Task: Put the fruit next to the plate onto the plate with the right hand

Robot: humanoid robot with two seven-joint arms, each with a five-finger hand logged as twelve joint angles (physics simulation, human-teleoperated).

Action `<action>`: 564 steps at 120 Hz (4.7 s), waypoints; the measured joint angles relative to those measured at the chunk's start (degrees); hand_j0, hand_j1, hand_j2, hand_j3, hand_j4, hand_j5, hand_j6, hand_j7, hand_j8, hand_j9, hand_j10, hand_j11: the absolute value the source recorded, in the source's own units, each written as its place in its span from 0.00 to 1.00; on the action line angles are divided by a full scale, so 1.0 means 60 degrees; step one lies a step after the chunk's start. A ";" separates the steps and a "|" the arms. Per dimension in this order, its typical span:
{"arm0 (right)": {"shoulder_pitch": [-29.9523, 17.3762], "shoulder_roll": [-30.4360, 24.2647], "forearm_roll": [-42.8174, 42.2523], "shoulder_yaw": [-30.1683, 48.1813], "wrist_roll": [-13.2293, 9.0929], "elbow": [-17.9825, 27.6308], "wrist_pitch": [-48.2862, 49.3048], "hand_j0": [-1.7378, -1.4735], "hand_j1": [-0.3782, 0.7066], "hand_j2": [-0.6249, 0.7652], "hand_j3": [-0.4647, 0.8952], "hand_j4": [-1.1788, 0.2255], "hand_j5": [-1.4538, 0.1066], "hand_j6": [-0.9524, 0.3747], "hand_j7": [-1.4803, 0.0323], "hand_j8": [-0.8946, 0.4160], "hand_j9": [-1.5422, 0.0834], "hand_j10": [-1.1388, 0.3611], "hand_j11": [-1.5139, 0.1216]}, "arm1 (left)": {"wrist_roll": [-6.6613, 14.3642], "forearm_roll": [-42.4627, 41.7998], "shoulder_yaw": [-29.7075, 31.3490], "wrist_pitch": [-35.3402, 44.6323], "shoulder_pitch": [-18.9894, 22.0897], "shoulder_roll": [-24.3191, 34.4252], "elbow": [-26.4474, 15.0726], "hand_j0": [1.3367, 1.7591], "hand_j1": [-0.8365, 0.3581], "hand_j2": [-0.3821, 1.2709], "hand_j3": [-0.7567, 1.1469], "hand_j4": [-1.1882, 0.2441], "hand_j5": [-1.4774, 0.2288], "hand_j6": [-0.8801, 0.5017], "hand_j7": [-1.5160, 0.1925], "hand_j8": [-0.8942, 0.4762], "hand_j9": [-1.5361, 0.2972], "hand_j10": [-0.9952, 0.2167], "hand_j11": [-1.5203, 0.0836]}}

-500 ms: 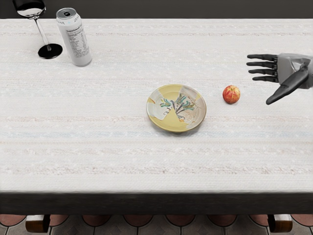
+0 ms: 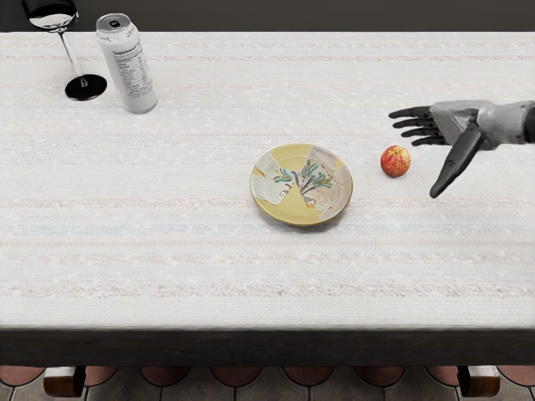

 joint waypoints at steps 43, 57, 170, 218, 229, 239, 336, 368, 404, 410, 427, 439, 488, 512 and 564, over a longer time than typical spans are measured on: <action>-0.0425 0.2268 -0.4238 -0.0560 -0.2234 0.0614 -0.5361 0.30 0.09 0.44 0.34 0.80 0.88 0.67 0.93 0.64 0.90 0.72 0.88 | 0.0000 0.0000 0.0000 0.0000 0.0000 0.0000 0.0000 0.76 0.76 0.26 0.40 0.67 0.69 0.47 0.71 0.48 0.67 0.63 0.76; -0.0772 0.2889 -0.4909 -0.0776 -0.2298 0.0237 -0.6537 0.30 0.10 0.44 0.34 0.79 0.88 0.66 0.92 0.63 0.90 0.71 0.87 | 0.0002 0.0001 0.0001 0.0000 0.0000 0.0000 0.0000 0.76 0.76 0.26 0.40 0.67 0.69 0.47 0.71 0.48 0.67 0.63 0.76; -0.0241 0.4523 -0.4559 -0.1168 -0.1424 -0.3102 -0.4670 0.30 0.45 0.40 0.34 0.56 0.61 0.42 0.65 0.39 0.64 0.50 0.62 | 0.0000 0.0001 0.0000 0.0000 0.0000 0.0000 0.0000 0.76 0.76 0.26 0.40 0.67 0.69 0.47 0.71 0.48 0.67 0.63 0.76; -0.0222 0.4527 -0.4171 -0.1155 -0.1275 -0.3286 -0.4612 0.30 0.55 0.42 0.34 0.48 0.53 0.35 0.56 0.37 0.56 0.45 0.54 | 0.0000 -0.0002 0.0001 0.0000 0.0000 0.0000 0.0000 0.76 0.76 0.26 0.40 0.67 0.69 0.47 0.71 0.48 0.67 0.63 0.76; -0.0222 0.4527 -0.4115 -0.1148 -0.1275 -0.3289 -0.4612 0.31 0.56 0.44 0.34 0.47 0.52 0.33 0.55 0.38 0.55 0.46 0.52 | 0.0000 -0.0001 0.0002 0.0000 0.0000 0.0000 0.0000 0.76 0.76 0.26 0.40 0.67 0.69 0.47 0.71 0.48 0.67 0.63 0.76; -0.0222 0.4527 -0.4069 -0.1142 -0.1275 -0.3286 -0.4611 0.31 0.56 0.45 0.34 0.46 0.51 0.33 0.54 0.38 0.54 0.46 0.51 | 0.0002 -0.0001 0.0001 0.0000 0.0000 0.0000 0.0000 0.76 0.76 0.26 0.40 0.67 0.69 0.47 0.71 0.48 0.67 0.63 0.76; 0.0749 0.3206 -0.2330 -0.1043 -0.1505 -0.1124 -0.4093 0.30 0.55 0.51 0.34 0.46 0.47 0.30 0.51 0.37 0.50 0.44 0.49 | 0.0002 -0.0001 0.0001 0.0000 0.0000 0.0000 0.0000 0.76 0.76 0.26 0.40 0.67 0.69 0.47 0.71 0.48 0.67 0.63 0.76; 0.0812 0.3118 -0.2221 -0.0811 -0.1505 -0.0566 -0.4072 0.31 0.55 0.51 0.34 0.45 0.47 0.29 0.51 0.36 0.50 0.44 0.49 | 0.0002 0.0001 0.0001 0.0000 0.0000 0.0000 0.0000 0.76 0.76 0.26 0.40 0.67 0.69 0.47 0.71 0.48 0.67 0.63 0.76; 0.0802 0.3588 -0.2212 -0.0769 -0.1462 -0.0413 -0.4075 0.31 0.55 0.51 0.34 0.45 0.46 0.30 0.50 0.37 0.49 0.44 0.48 | 0.0000 0.0001 0.0001 0.0000 0.0000 0.0000 0.0000 0.76 0.76 0.26 0.40 0.67 0.69 0.47 0.71 0.48 0.67 0.63 0.76; 0.0802 0.3718 -0.2209 -0.0772 -0.1461 -0.0417 -0.4080 0.31 0.55 0.51 0.34 0.45 0.46 0.30 0.50 0.37 0.49 0.44 0.48 | 0.0001 0.0001 0.0003 0.0000 0.0000 0.0000 0.0000 0.76 0.76 0.26 0.40 0.67 0.69 0.47 0.71 0.48 0.67 0.63 0.76; 0.0792 0.4016 -0.2209 -0.0775 -0.1460 -0.0428 -0.4086 0.31 0.55 0.52 0.34 0.44 0.46 0.29 0.50 0.36 0.49 0.44 0.48 | 0.0001 -0.0001 0.0002 0.0000 0.0000 0.0000 0.0000 0.76 0.76 0.26 0.40 0.67 0.69 0.47 0.71 0.48 0.67 0.63 0.76; 0.0783 0.4162 -0.2218 -0.0777 -0.1459 -0.0430 -0.4091 0.31 0.55 0.53 0.34 0.44 0.46 0.29 0.49 0.36 0.49 0.44 0.48 | 0.0002 0.0000 0.0002 0.0000 0.0000 0.0000 0.0000 0.76 0.76 0.26 0.40 0.67 0.69 0.47 0.71 0.48 0.67 0.63 0.76; 0.0397 0.4823 -0.2317 -0.0869 -0.1444 -0.0490 -0.4194 0.31 0.55 0.54 0.34 0.44 0.45 0.28 0.49 0.36 0.49 0.43 0.47 | 0.0003 0.0000 0.0003 0.0000 0.0000 0.0000 0.0000 0.76 0.76 0.26 0.40 0.67 0.69 0.47 0.71 0.48 0.67 0.63 0.76; 0.0237 0.5042 -0.2351 -0.0865 -0.1433 -0.0553 -0.4218 0.31 0.55 0.55 0.34 0.44 0.45 0.28 0.49 0.36 0.49 0.43 0.47 | 0.0003 0.0001 0.0001 0.0000 0.0000 0.0000 0.0000 0.76 0.76 0.26 0.40 0.67 0.69 0.47 0.71 0.48 0.67 0.63 0.76; 0.0088 0.5203 -0.2378 -0.0864 -0.1509 -0.0507 -0.5121 0.30 0.32 0.45 0.34 0.64 0.69 0.50 0.73 0.49 0.72 0.58 0.70 | 0.0001 0.0000 0.0001 0.0000 0.0000 0.0000 0.0000 0.76 0.76 0.26 0.40 0.67 0.69 0.47 0.71 0.48 0.67 0.63 0.76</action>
